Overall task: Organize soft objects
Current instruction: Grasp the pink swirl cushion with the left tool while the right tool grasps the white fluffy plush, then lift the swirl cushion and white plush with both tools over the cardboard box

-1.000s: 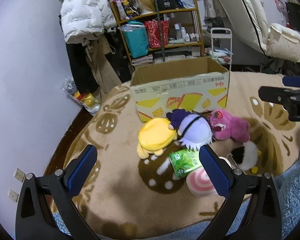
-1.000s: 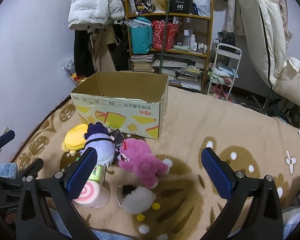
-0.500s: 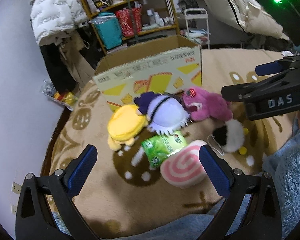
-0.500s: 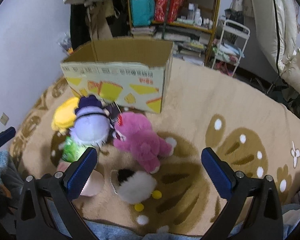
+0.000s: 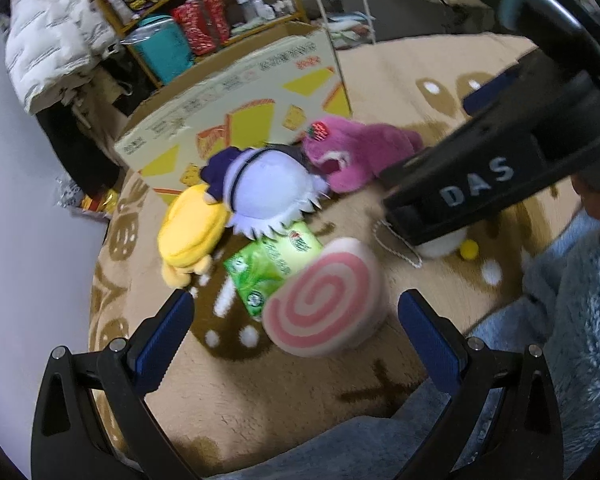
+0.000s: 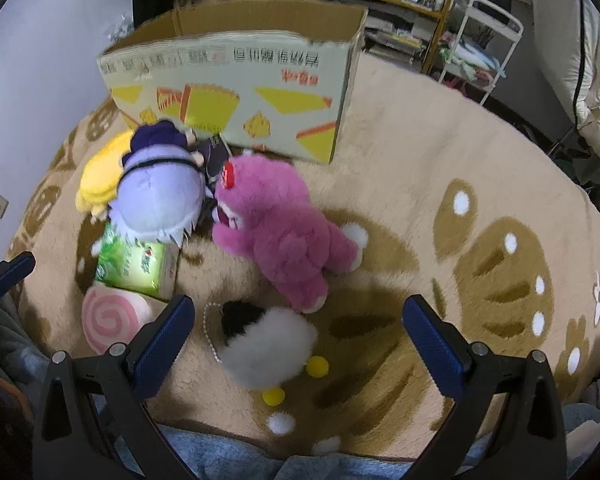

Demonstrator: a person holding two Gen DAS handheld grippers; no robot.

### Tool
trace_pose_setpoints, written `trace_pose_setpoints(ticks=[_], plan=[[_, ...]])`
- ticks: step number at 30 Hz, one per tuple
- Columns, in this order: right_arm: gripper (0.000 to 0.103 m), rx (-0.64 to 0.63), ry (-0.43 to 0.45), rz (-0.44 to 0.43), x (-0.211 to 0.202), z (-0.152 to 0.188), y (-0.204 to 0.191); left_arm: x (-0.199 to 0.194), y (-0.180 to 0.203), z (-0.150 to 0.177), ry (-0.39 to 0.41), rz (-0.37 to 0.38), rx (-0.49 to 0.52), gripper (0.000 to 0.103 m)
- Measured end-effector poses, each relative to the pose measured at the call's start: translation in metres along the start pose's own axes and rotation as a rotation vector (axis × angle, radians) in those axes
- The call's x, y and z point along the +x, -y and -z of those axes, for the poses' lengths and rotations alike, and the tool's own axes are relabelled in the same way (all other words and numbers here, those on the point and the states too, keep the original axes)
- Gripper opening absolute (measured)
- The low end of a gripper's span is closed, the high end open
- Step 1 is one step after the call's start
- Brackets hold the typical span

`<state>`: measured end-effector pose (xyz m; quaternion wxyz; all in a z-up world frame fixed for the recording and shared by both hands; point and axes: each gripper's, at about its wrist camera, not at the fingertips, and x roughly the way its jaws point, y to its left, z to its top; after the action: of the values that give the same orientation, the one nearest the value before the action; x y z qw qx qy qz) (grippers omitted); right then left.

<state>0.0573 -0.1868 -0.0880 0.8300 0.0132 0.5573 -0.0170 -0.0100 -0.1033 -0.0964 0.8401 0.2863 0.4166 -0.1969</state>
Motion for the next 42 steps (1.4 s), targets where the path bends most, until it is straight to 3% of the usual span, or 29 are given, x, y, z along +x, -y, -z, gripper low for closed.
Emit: trace_pose_setpoints(ticks=[14,17,28,36,40,42], plan=[[0.103,-0.017,-0.127,-0.031,0.029,0.003,-0.002,0.036,0.008,0.001,-0.12,0.025,0.007,0.1],[0.103,-0.016,-0.143,-0.042,0.036,0.003,-0.003,0.037,0.01,0.001,-0.119,0.034,0.018,0.095],[0.086,-0.007,-0.186,-0.062,0.052,0.004,-0.003,0.037,0.005,0.002,-0.116,0.048,-0.007,0.084],[0.064,0.006,-0.226,-0.109,0.066,0.014,0.008,0.037,0.006,0.002,-0.116,0.073,-0.017,0.073],[0.058,0.001,-0.248,-0.113,0.075,0.019,0.008,0.038,0.002,0.002,-0.115,0.083,-0.034,0.067],[0.049,0.005,-0.256,-0.123,0.078,0.021,0.006,0.038,0.001,0.002,-0.114,0.086,-0.039,0.063]])
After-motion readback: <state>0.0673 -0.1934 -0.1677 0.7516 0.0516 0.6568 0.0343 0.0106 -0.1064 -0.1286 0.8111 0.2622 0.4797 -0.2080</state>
